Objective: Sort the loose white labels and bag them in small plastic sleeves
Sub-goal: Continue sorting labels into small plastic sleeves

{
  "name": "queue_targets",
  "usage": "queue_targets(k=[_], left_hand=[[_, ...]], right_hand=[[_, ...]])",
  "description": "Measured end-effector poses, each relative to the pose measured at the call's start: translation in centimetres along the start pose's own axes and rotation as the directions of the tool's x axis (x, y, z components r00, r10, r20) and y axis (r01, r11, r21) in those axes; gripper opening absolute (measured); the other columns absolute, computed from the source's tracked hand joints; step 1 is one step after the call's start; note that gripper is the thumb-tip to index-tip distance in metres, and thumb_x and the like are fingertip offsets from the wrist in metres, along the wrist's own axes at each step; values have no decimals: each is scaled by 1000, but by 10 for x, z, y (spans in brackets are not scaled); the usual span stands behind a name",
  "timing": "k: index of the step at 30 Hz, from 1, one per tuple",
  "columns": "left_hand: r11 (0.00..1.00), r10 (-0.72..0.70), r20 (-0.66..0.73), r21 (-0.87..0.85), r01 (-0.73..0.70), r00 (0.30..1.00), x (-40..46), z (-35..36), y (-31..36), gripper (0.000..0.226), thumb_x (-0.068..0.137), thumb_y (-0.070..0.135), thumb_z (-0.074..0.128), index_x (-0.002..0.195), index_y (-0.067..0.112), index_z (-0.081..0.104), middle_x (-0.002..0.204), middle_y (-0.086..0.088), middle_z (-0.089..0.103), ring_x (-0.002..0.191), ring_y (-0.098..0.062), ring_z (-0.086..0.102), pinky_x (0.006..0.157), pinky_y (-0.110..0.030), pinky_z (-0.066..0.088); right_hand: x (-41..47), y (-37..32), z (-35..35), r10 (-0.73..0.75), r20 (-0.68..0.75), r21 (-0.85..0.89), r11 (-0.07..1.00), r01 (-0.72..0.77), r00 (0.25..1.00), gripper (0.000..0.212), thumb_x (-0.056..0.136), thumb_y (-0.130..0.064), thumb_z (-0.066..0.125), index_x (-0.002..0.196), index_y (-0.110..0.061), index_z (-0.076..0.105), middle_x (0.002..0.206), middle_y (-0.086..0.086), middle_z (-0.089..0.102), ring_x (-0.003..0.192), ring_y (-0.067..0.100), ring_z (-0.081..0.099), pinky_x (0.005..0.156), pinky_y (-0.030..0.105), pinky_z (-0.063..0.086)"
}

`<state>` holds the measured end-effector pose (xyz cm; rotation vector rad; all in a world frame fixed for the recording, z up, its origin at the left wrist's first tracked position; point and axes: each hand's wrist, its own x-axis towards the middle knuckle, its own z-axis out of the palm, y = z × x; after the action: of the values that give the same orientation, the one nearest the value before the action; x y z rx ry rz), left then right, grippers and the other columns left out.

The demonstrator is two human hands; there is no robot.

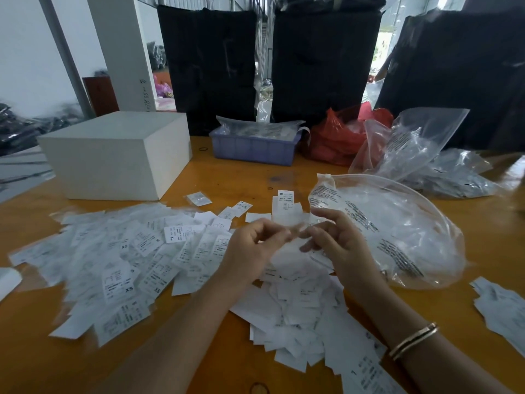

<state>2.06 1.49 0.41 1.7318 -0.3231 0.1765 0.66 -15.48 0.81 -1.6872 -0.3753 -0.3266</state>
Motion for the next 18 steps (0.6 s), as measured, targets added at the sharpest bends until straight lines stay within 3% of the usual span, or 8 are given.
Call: queue_targets(k=[2, 4, 6, 8, 10, 14, 16, 18], left_hand=[[986, -65, -93, -161, 49, 994, 3, -4, 0, 6, 87, 21, 65, 83, 25, 67, 84, 6, 73, 86, -11, 67, 71, -19, 52], [963, -97, -159, -264, 52, 982, 5, -8, 1, 6, 86, 17, 65, 85, 23, 66, 84, 6, 74, 83, -8, 69, 68, -16, 50], [954, -107, -207, -296, 42, 972, 5, -9, 1, 9, 84, 16, 68, 84, 25, 66, 80, 7, 73, 77, -4, 68, 63, -12, 50], [953, -126, -214, -298, 58, 969, 5, -8, 1, 11, 84, 18, 69, 85, 29, 69, 78, 11, 72, 75, -2, 67, 62, -11, 50], [960, -126, -201, -271, 69, 971, 5, -8, 1, 13, 83, 21, 70, 86, 34, 71, 78, 13, 71, 76, -1, 66, 63, -11, 50], [948, -143, -187, -308, 80, 972, 5, -8, 0, 10, 82, 22, 71, 86, 30, 74, 80, 14, 71, 73, 3, 65, 62, -10, 48], [941, -171, -189, -323, 103, 967, 4, -8, 0, 9, 81, 23, 72, 82, 32, 74, 78, 12, 70, 72, 0, 64, 66, -16, 50], [919, -205, -177, -373, 127, 963, 4, -8, 1, 10, 81, 20, 72, 76, 30, 72, 78, 8, 71, 73, -3, 66, 70, -24, 49]], right_hand=[[-1, 2, -2, -8, 99, -181, 983, 26, 995, 30, 89, -20, 57, 111, -39, 50, 95, -15, 69, 91, -1, 62, 78, 16, 50], [-3, 6, -3, 36, 313, -509, 850, 136, 949, 37, 91, -24, 58, 121, -43, 48, 116, -30, 53, 106, -14, 44, 97, 17, 33], [-3, 11, -2, 94, 457, -697, 656, 290, 885, 47, 90, -36, 57, 135, -40, 43, 130, -27, 45, 117, -14, 29, 105, 22, 13], [-2, 13, 0, 113, 465, -737, 599, 313, 878, 51, 90, -43, 54, 139, -37, 41, 135, -20, 47, 126, -4, 32, 105, 23, 8], [0, 11, 0, 74, 436, -721, 625, 299, 897, 43, 92, -43, 53, 134, -35, 48, 129, -18, 54, 122, 0, 41, 105, 24, 13], [-1, 8, -2, -20, 360, -627, 735, 257, 933, 21, 94, -23, 55, 109, -23, 69, 109, -12, 67, 100, 1, 57, 104, 25, 29], [-1, 7, -1, -52, 273, -578, 789, 207, 961, 17, 93, -18, 56, 102, -19, 71, 99, -10, 68, 92, 3, 59, 91, 20, 41], [0, 5, -1, -72, 117, -481, 869, 120, 991, 15, 92, -14, 57, 93, -24, 67, 84, -14, 65, 75, -1, 57, 70, 10, 45]])
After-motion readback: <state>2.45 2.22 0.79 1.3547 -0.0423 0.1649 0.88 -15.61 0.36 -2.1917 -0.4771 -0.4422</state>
